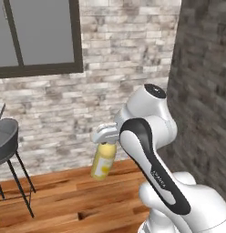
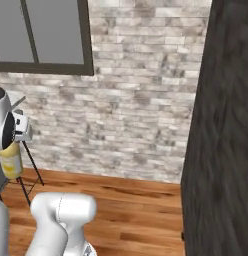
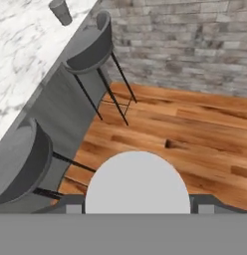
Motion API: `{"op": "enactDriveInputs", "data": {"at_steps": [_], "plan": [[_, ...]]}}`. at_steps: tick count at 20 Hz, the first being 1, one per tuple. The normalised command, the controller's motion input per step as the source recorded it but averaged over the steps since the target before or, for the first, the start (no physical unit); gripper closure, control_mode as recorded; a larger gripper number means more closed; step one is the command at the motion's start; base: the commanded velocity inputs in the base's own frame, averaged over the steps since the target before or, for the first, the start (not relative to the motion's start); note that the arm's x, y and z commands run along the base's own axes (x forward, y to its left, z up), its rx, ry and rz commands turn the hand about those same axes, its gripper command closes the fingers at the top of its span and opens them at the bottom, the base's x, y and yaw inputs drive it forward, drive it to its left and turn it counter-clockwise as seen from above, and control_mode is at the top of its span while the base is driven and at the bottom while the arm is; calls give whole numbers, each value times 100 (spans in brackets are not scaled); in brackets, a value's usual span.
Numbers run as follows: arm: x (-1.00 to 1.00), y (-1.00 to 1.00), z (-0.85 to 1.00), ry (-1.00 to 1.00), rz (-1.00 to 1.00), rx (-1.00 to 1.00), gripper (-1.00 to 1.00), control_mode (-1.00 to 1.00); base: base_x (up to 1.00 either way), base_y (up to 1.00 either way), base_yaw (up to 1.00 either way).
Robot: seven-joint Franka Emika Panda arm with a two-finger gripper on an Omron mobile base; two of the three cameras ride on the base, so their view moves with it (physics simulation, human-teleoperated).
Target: There is a wine glass and glass cup on the dining counter. Place the wine bottle next to the wine glass and the juice bottle next to the glass cup.
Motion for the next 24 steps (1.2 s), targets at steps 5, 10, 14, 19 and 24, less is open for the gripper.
{"op": "enactDriveInputs", "data": {"at_steps": [5, 10, 14, 19, 24], "plan": [[0, 0, 0, 0, 0, 0, 100, 100, 72, -18, 32], [0, 0, 0, 0, 0, 0, 100, 100, 69, -11, 43], [0, 0, 0, 0, 0, 0, 100, 100, 63, -7, 51], [0, 0, 0, 0, 0, 0, 100, 100, 61, -5, 55], [0, 0, 0, 0, 0, 0, 100, 100, 57, -4, 57]]}}
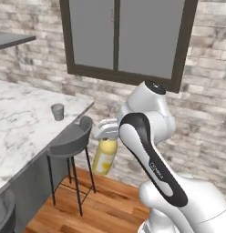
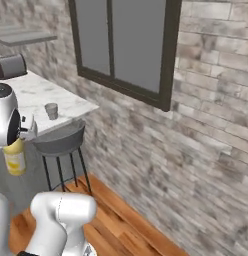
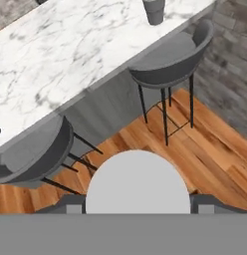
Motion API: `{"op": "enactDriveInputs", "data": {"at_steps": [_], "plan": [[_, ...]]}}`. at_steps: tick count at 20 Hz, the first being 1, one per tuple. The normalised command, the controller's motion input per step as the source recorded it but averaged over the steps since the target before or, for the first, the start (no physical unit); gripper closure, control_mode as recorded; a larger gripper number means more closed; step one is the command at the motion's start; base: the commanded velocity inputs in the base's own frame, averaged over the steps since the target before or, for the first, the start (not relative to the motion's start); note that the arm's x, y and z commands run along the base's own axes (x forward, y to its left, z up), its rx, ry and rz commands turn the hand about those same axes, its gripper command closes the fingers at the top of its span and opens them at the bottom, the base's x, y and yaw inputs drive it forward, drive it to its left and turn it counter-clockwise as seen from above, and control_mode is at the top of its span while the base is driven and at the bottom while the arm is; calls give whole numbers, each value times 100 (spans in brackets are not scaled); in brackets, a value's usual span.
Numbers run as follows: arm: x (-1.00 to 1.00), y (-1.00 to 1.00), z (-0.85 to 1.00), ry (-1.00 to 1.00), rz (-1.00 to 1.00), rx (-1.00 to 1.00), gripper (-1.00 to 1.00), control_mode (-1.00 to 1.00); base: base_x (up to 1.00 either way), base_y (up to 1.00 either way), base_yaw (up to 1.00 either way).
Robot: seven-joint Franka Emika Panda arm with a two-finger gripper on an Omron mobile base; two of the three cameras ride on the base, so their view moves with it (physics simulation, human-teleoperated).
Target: There is a wine glass and glass cup on the dining counter. Place the wine bottle next to the wine glass and the juice bottle next to the glass cup.
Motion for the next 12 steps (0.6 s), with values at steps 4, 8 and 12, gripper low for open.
{"op": "enactDriveInputs", "data": {"at_steps": [4, 8, 12], "plan": [[0, 0, 0, 0, 0, 0, 100, 100, 59, -11, 45], [0, 0, 0, 0, 0, 0, 100, 100, 61, -16, 36], [0, 0, 0, 0, 0, 0, 100, 100, 65, -14, 33]]}}
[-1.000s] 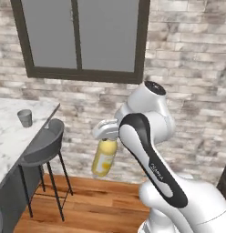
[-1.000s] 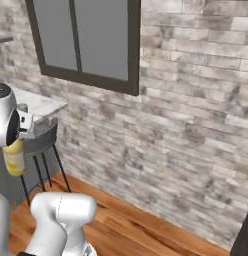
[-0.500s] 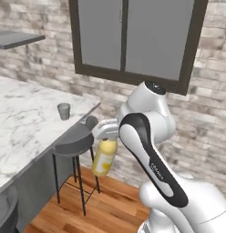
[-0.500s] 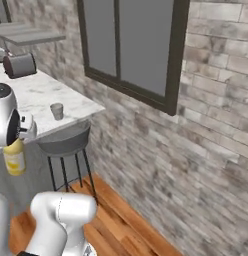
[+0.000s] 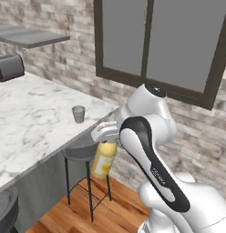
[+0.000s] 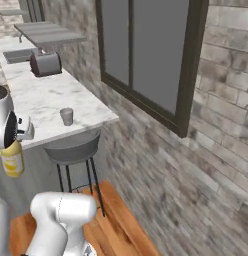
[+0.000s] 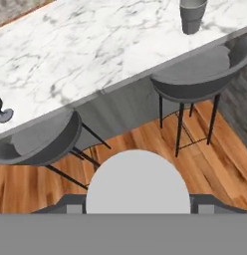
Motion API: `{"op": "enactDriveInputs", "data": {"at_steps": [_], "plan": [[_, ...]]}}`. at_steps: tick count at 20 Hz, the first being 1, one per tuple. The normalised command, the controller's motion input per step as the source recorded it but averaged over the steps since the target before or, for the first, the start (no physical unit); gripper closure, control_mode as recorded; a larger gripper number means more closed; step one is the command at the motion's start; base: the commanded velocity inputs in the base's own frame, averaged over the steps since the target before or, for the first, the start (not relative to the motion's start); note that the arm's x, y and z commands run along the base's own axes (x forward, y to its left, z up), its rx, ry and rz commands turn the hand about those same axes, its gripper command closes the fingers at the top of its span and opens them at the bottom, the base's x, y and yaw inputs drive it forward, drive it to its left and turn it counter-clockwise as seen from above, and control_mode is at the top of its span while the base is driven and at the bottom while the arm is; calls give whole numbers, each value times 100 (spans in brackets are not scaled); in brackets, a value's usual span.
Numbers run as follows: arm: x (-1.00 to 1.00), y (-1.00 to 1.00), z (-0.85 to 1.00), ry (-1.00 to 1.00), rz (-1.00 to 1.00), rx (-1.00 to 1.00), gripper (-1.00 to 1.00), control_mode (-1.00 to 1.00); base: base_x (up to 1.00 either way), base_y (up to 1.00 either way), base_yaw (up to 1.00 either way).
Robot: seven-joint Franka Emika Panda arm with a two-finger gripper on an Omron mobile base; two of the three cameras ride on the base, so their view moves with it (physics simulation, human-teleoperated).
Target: There is a wine glass and glass cup on the dining counter. Place the wine bottle next to the wine glass and the juice bottle next to the glass cup.
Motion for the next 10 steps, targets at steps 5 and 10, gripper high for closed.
{"op": "enactDriveInputs", "data": {"at_steps": [5, 10], "plan": [[0, 0, 0, 0, 0, 0, 100, 100, 66, -6, 33], [0, 0, 0, 0, 0, 0, 100, 100, 67, 0, 33]]}}
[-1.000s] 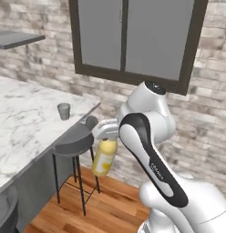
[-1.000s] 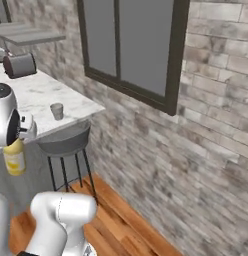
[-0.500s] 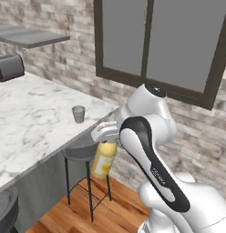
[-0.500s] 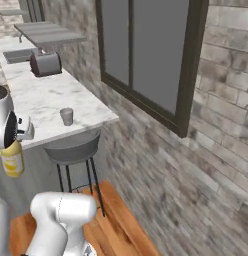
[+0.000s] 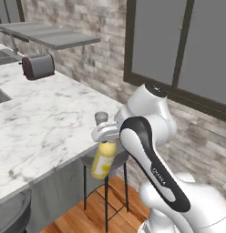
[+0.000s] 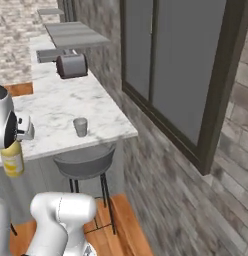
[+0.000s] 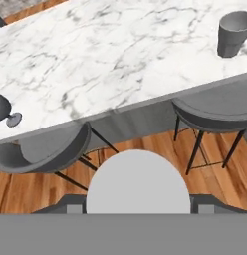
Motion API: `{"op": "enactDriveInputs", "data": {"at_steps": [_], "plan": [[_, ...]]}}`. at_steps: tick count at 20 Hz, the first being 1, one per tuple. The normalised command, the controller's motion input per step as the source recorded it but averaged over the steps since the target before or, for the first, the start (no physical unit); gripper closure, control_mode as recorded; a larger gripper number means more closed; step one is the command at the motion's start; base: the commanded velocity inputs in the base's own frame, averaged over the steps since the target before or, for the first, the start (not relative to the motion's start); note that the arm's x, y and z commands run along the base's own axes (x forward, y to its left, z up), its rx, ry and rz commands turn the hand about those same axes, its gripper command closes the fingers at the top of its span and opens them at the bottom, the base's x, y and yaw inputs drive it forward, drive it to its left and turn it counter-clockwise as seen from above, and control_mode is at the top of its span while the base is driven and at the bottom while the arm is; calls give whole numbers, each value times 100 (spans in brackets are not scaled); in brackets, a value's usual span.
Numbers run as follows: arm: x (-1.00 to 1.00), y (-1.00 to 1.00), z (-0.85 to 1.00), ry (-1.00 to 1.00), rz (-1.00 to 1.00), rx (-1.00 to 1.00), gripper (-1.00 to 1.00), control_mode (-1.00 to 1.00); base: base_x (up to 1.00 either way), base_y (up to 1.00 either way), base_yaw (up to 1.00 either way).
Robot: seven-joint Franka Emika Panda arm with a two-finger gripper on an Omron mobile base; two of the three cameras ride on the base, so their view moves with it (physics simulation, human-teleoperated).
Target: There is a wine glass and glass cup on the dining counter. Place the wine bottle next to the wine glass and the juice bottle next to the glass cup.
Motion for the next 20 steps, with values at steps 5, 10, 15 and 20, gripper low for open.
{"op": "enactDriveInputs", "data": {"at_steps": [5, 10, 15, 20], "plan": [[0, 0, 0, 0, 0, 0, 100, 100, 70, 0, 30], [0, 0, 0, 0, 0, 0, 100, 100, 70, 0, 28], [0, 0, 0, 0, 0, 0, 100, 100, 63, 0, 28], [0, 0, 0, 0, 0, 0, 100, 100, 56, 0, 24]]}}
